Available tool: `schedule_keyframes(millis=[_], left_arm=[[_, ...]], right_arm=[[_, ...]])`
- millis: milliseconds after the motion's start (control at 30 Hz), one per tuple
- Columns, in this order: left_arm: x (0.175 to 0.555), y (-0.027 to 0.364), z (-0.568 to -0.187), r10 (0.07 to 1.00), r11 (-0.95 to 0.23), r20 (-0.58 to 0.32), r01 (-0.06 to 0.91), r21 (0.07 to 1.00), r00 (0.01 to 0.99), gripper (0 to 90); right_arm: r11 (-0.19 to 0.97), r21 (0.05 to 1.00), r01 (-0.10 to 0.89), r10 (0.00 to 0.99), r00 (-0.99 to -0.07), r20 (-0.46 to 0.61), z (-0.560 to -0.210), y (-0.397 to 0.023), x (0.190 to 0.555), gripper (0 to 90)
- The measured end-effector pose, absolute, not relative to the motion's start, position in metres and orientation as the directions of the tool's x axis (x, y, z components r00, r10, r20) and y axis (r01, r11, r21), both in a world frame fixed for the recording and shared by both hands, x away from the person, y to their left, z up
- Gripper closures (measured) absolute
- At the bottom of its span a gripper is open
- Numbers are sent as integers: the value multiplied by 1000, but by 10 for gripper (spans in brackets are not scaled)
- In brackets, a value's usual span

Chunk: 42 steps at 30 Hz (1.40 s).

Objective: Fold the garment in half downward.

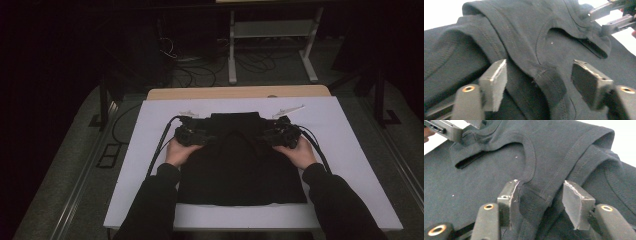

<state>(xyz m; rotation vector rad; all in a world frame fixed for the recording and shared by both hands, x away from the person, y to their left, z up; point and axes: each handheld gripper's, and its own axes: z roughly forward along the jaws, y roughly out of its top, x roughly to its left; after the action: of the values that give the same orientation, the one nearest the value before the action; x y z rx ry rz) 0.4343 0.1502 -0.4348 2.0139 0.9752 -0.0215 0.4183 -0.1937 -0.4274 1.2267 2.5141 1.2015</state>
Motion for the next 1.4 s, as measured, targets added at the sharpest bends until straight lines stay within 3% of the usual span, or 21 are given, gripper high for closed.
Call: schedule_keyframes(millis=[200, 467, 1400], left_arm=[[434, 149, -436, 613, -326, -368, 648, 688, 699, 545], [434, 149, -437, 595, -353, -370, 645, 678, 714, 789], [403, 156, -423, 571, -335, -323, 573, 748, 755, 829]], right_arm=[[377, 680, 628, 694, -678, 241, -430, -192, 418, 570], [405, 655, 638, 680, -689, 251, -434, -190, 420, 799], [338, 722, 603, 653, -703, 282, -418, -208, 388, 830]])
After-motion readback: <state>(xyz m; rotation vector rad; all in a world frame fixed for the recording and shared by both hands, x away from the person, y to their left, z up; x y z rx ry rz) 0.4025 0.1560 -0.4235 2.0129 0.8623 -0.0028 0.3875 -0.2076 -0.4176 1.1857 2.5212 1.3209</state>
